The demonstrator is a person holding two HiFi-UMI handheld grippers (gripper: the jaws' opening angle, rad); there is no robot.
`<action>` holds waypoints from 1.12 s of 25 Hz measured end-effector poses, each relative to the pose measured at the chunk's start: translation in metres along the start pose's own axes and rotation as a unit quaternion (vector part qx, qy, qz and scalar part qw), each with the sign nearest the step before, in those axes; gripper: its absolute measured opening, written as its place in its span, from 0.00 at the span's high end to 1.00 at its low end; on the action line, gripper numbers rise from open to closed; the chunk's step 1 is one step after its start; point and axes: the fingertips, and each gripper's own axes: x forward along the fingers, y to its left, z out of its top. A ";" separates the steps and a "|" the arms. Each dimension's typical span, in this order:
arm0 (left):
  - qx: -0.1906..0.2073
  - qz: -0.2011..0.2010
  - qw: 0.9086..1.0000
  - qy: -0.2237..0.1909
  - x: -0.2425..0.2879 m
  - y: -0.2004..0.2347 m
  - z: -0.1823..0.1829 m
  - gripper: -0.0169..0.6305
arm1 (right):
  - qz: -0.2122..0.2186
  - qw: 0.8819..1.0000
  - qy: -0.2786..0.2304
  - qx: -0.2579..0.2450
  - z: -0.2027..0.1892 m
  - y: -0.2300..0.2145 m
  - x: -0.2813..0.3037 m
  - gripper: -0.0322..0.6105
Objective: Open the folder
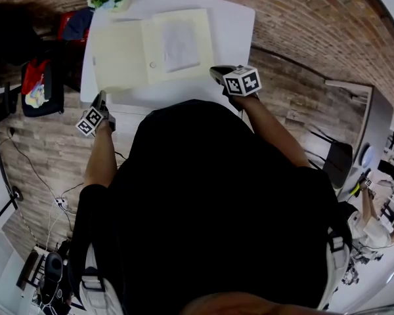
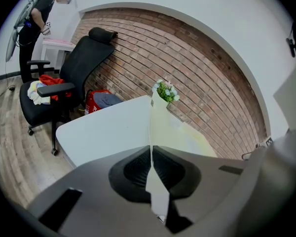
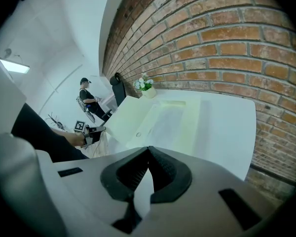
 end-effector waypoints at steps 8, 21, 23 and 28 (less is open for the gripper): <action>0.008 0.014 1.000 0.011 0.004 0.005 -0.001 0.91 | -0.002 1.000 -0.001 0.010 -0.001 -0.004 -0.002 0.91; 0.073 0.020 0.997 -0.016 -0.011 -0.008 0.022 0.72 | 0.003 1.000 -0.001 0.007 -0.001 -0.003 -0.001 0.91; 0.076 0.008 0.997 -0.031 -0.014 -0.018 0.031 0.72 | 0.004 1.000 -0.002 0.007 -0.001 -0.003 -0.001 0.91; 0.093 -0.008 0.994 -0.065 -0.017 -0.043 0.058 0.72 | 0.005 1.000 -0.002 0.006 -0.001 -0.001 -0.002 0.91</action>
